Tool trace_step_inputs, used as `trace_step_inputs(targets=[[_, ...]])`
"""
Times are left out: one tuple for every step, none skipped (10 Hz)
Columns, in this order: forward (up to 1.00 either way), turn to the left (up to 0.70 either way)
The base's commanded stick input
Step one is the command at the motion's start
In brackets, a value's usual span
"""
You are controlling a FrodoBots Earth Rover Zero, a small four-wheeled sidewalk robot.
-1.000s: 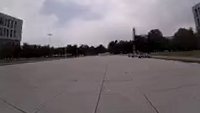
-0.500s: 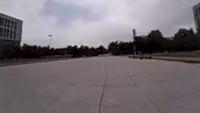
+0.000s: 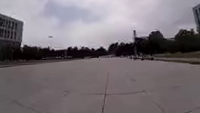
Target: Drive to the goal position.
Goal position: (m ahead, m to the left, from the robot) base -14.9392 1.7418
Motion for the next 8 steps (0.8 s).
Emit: trace_step_inputs(targets=[[0.70,0.00],[0.70,0.00],[0.70,0.00],[0.70,0.00],[0.70,0.00],[0.70,0.00],[0.70,0.00],[0.70,0.00]])
